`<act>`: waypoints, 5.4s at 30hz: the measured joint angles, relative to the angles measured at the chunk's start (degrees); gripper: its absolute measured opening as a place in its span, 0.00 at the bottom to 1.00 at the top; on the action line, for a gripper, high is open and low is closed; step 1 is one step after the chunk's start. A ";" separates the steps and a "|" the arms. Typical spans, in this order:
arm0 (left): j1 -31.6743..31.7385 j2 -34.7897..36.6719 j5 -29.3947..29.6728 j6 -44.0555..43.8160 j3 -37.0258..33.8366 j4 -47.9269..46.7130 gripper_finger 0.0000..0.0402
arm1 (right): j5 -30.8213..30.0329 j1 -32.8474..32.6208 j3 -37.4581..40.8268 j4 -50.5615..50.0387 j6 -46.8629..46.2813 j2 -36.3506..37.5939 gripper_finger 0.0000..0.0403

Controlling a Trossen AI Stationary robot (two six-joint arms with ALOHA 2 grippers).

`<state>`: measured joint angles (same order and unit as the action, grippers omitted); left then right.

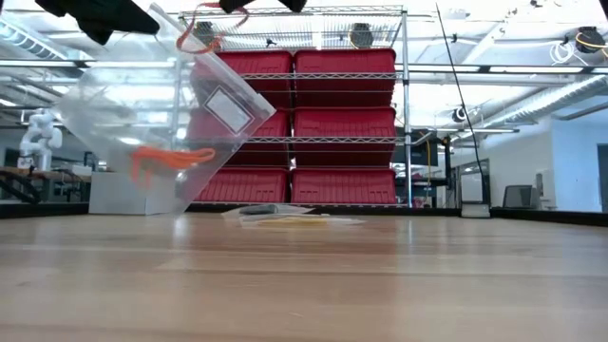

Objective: Sort rubber bands
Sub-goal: Put the left orange rubber band into the transparent zip bag

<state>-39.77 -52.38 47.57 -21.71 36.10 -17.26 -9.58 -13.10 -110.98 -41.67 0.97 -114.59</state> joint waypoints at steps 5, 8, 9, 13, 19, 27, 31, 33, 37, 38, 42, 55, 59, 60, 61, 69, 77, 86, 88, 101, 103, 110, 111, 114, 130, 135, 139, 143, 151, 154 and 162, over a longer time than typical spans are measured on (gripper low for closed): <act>0.00 0.00 -0.71 0.04 0.00 -0.17 0.00 | -0.26 -0.37 0.00 -0.45 0.09 1.27 0.00; 0.00 0.00 -0.90 0.02 0.00 -0.33 0.00 | -2.56 -0.77 -0.02 -0.90 0.33 2.79 0.00; 0.00 0.00 -0.90 0.02 0.00 -0.33 0.00 | -2.79 -0.89 -0.02 -0.99 0.31 3.18 0.00; 0.00 0.00 -0.90 0.00 0.00 -0.23 0.00 | -2.60 -0.85 -0.04 -1.00 0.26 3.58 0.00; 0.00 0.00 -0.88 0.00 0.00 -0.15 0.00 | -1.25 -0.85 -0.04 -1.92 0.17 2.75 0.00; 0.00 -0.02 -0.87 0.02 0.00 0.04 0.00 | -0.76 -0.85 -0.07 -1.73 -0.28 2.67 0.00; 0.00 -0.02 -0.87 0.02 0.00 0.23 0.00 | -0.53 -0.85 -0.07 -2.09 -0.28 2.05 0.00; 0.00 -0.02 -0.87 0.02 0.00 0.28 0.00 | -0.54 -0.85 -0.07 -1.98 -0.32 1.97 0.00; 0.00 -0.02 -0.87 0.02 0.00 0.33 0.00 | -0.17 -0.85 -0.07 -2.07 -0.52 1.88 0.00; 0.00 -0.02 -0.87 0.03 0.00 0.34 0.00 | -0.09 -0.85 -0.07 -2.03 -0.52 1.88 0.00; 0.00 -0.02 -0.85 0.05 0.00 0.46 0.00 | 0.32 -0.83 -0.07 -2.05 -0.52 1.88 0.00; 0.00 -0.02 -1.15 2.49 0.00 3.38 0.00 | 0.77 -0.54 -0.07 -2.27 -0.53 1.86 0.00; 0.00 -0.02 -1.45 2.66 0.00 3.50 0.00 | 0.87 -0.35 -0.05 -2.43 -0.70 1.86 0.00; 0.00 -0.02 -1.77 2.67 0.00 3.49 0.00 | 0.87 -0.35 -0.07 -2.62 -0.68 1.86 0.00; 0.00 -0.02 -2.14 2.69 0.00 3.48 0.00 | 0.88 -0.31 -0.07 -2.77 -0.67 1.84 0.00; 0.00 -0.02 -3.31 2.70 0.00 3.33 0.00 | 0.68 0.17 -0.07 -3.50 -0.69 1.84 0.00; 0.00 -0.02 -4.09 2.71 0.00 3.28 0.00 | 0.59 0.26 -0.07 -3.56 -0.89 1.84 0.00; -0.55 -0.02 -4.11 2.84 0.00 3.30 0.00 | 0.35 1.11 -0.04 -4.70 -2.74 1.84 0.00; -0.82 -0.02 -4.11 3.01 0.00 3.30 0.00 | 0.37 1.11 -0.04 -4.93 -3.10 1.84 0.00; -0.87 -0.02 -2.05 3.11 0.00 3.43 0.00 | 0.48 -0.37 -0.02 -5.94 -9.11 1.84 0.00; -0.87 -0.02 -2.03 3.12 0.00 3.52 0.00 | 0.30 -0.39 -0.02 -6.38 -10.92 1.84 0.00; -0.87 -0.02 -1.95 3.13 0.00 3.53 0.00 | -2.11 -0.31 0.04 -7.79 -15.88 0.80 0.00; -0.87 -0.02 -1.93 3.12 0.00 3.53 0.00 | -2.12 -0.31 0.04 -8.18 -16.46 0.70 0.00; -0.87 -0.02 -1.91 3.15 0.00 3.52 0.00 | -2.10 -0.35 0.17 -8.42 -18.43 0.32 0.00; -0.87 -0.40 -1.66 3.16 0.02 3.55 0.00 | -2.23 -0.13 0.26 -5.51 -22.14 0.22 0.00; -0.85 -1.61 -1.70 5.02 0.02 5.68 0.00 | -0.03 0.28 0.21 -0.71 -18.27 -0.17 0.00; -0.85 -2.09 -1.80 7.13 0.08 7.84 0.00 | 0.89 0.39 0.20 0.70 -16.65 -1.62 0.00; -0.85 -2.14 -2.12 7.15 0.11 7.89 0.00 | 1.03 0.61 0.24 1.60 -16.13 -2.67 0.00; -0.70 -2.14 -1.96 7.10 0.11 7.93 0.00 | 2.16 0.68 0.24 4.27 -15.67 -3.50 0.00; -0.70 -2.14 -1.11 7.10 0.11 7.89 0.00 | 2.14 0.70 0.24 5.47 -15.05 -3.54 0.00; -0.70 -2.14 0.24 5.84 0.11 7.89 0.00 | 1.80 0.70 0.24 6.82 -15.08 -3.54 0.04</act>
<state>-40.47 -54.52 47.81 -15.88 36.21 -9.37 -7.78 -12.40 -110.74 -34.85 -14.11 -118.13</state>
